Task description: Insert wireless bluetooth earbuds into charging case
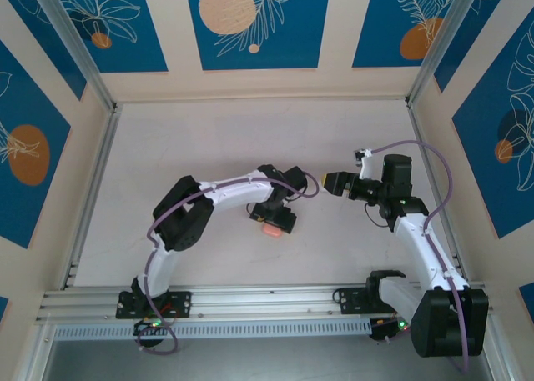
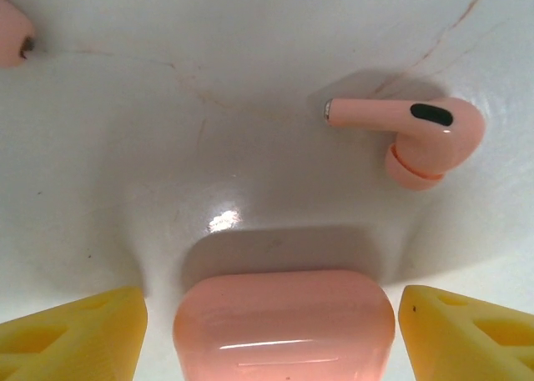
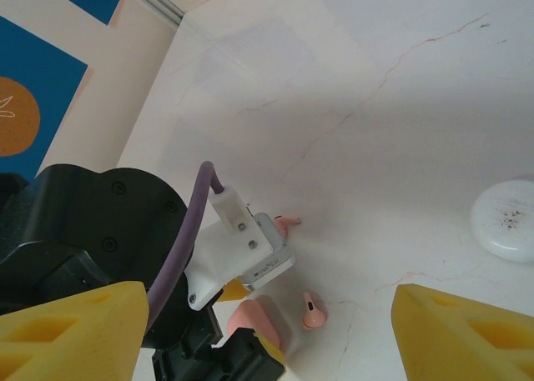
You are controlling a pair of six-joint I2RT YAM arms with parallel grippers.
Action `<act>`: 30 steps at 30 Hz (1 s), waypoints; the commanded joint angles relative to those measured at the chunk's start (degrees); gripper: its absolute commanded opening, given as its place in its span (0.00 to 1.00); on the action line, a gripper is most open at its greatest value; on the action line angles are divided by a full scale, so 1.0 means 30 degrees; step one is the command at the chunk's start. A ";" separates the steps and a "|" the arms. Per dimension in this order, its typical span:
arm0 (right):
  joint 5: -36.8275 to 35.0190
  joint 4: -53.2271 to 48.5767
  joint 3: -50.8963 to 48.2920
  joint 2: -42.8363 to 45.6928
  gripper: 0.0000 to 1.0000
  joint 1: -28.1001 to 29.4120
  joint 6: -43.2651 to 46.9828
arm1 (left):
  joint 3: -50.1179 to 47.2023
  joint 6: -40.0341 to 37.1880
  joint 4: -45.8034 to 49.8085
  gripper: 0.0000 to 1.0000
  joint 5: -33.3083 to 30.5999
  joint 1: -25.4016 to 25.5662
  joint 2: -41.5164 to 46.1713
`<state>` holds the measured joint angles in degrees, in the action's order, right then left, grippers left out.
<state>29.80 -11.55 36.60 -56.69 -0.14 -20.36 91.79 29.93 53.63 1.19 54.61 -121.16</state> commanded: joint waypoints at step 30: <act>0.0261 -0.0649 -0.0300 -0.0063 0.77 -0.0099 0.0095 | -0.1844 -0.0618 -0.0108 0.55 -0.0641 0.0505 0.1093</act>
<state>30.00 -11.77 36.10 -56.84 -0.14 -19.97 88.44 29.45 51.48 0.95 55.33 -119.68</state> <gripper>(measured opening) 0.774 0.578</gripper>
